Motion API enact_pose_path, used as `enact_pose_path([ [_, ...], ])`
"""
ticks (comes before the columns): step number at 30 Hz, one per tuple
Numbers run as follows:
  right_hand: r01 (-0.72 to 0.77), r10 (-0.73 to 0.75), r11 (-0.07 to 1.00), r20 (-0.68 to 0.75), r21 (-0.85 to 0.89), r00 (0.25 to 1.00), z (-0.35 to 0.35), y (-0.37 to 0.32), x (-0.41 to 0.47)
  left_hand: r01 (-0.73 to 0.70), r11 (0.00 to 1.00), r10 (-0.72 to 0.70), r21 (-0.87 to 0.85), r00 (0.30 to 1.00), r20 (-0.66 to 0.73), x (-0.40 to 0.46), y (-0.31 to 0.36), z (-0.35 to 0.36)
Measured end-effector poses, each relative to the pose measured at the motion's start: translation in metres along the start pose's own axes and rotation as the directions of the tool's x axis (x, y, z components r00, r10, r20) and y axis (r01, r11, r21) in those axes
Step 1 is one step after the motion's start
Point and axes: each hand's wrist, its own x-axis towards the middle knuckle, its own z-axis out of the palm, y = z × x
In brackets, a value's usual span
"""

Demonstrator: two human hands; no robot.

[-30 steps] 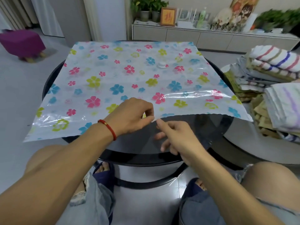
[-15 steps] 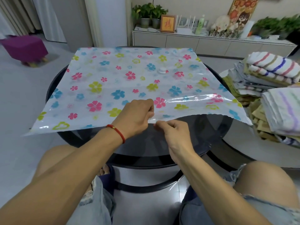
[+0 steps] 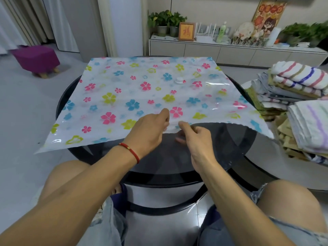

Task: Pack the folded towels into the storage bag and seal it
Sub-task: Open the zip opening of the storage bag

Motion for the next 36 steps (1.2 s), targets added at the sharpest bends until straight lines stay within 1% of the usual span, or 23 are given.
enact_pose_path([
  [1,0.036,-0.036,0.999,-0.007,-0.036,0.999,-0.002,0.000,0.000,-0.024,1.000,0.023,0.018,1.000,0.009,-0.001,-0.001,0.001],
  [4,0.184,-0.184,0.951,0.025,-0.247,0.983,-0.003,0.003,-0.003,-0.117,0.992,0.113,0.045,0.990,0.090,0.000,-0.005,0.002],
  [6,0.210,-0.209,0.921,0.039,-0.327,0.977,-0.005,0.003,-0.004,-0.178,0.982,0.169,0.067,0.978,0.121,0.006,-0.004,-0.001],
  [8,0.210,-0.216,0.863,0.039,-0.460,0.976,-0.008,0.003,-0.006,-0.224,0.972,0.217,0.069,0.971,0.096,0.014,-0.001,-0.004],
  [10,0.194,-0.210,0.789,0.041,-0.583,0.977,-0.010,0.004,-0.013,-0.278,0.957,0.277,0.078,0.960,0.034,0.026,0.002,-0.008],
  [12,0.176,-0.198,0.737,0.041,-0.653,0.979,-0.011,0.006,-0.023,-0.294,0.947,0.300,0.127,0.954,-0.026,0.036,0.002,-0.012],
  [14,0.162,-0.237,0.705,-0.014,-0.690,0.971,-0.012,0.008,-0.031,-0.282,0.954,0.290,0.105,0.955,-0.066,0.045,0.002,-0.015],
  [15,0.176,-0.310,0.676,-0.060,-0.715,0.949,-0.013,0.008,-0.037,-0.286,0.956,0.290,0.064,0.954,-0.071,0.048,0.003,-0.016],
  [16,0.234,-0.436,0.611,-0.075,-0.756,0.897,-0.015,0.007,-0.041,-0.298,0.955,0.298,0.016,0.952,-0.069,0.049,0.005,-0.015],
  [17,0.323,-0.565,0.510,-0.027,-0.797,0.825,-0.017,0.007,-0.044,-0.309,0.951,0.307,-0.031,0.950,-0.064,0.048,0.007,-0.015],
  [18,0.423,-0.661,0.390,0.071,-0.818,0.747,-0.019,0.004,-0.045,-0.314,0.947,0.311,-0.069,0.949,-0.051,0.046,0.009,-0.013],
  [19,0.484,-0.685,0.291,0.173,-0.825,0.708,-0.022,0.000,-0.044,-0.309,0.947,0.307,-0.093,0.951,-0.031,0.044,0.009,-0.013],
  [20,0.490,-0.649,0.252,0.229,-0.835,0.725,-0.027,-0.006,-0.042,-0.297,0.950,0.297,-0.099,0.955,-0.014,0.043,0.008,-0.012],
  [21,0.452,-0.596,0.233,0.241,-0.861,0.766,-0.032,-0.011,-0.038,-0.289,0.953,0.290,-0.093,0.957,-0.007,0.041,0.007,-0.013],
  [23,0.336,-0.498,0.111,0.241,-0.935,0.833,-0.043,-0.017,-0.032,-0.288,0.956,0.289,-0.058,0.957,-0.002,0.042,0.003,-0.018],
  [24,0.306,-0.469,0.056,0.245,-0.950,0.848,-0.047,-0.017,-0.033,-0.296,0.955,0.296,-0.018,0.955,0.005,0.043,0.002,-0.021],
  [26,0.313,-0.447,0.011,0.275,-0.950,0.851,-0.047,-0.012,-0.043,-0.309,0.944,0.309,0.113,0.951,0.019,0.049,-0.001,-0.027],
  [28,0.354,-0.463,-0.040,0.331,-0.935,0.822,-0.040,-0.001,-0.054,-0.269,0.930,0.270,0.251,0.962,0.029,0.055,-0.003,-0.032],
  [29,0.373,-0.481,-0.057,0.353,-0.926,0.803,-0.038,0.004,-0.057,-0.237,0.928,0.241,0.288,0.970,0.024,0.057,-0.004,-0.034],
  [32,0.463,-0.490,-0.122,0.459,-0.878,0.741,-0.038,0.012,-0.056,-0.189,0.927,0.200,0.323,0.980,-0.003,0.065,-0.006,-0.038],
  [35,0.572,-0.464,-0.260,0.620,-0.778,0.633,-0.048,0.005,-0.044,-0.199,0.929,0.207,0.312,0.978,0.010,0.069,-0.003,-0.040],
  [36,0.583,-0.443,-0.290,0.647,-0.759,0.621,-0.052,0.001,-0.039,-0.195,0.931,0.200,0.310,0.980,0.015,0.069,-0.004,-0.042],
])
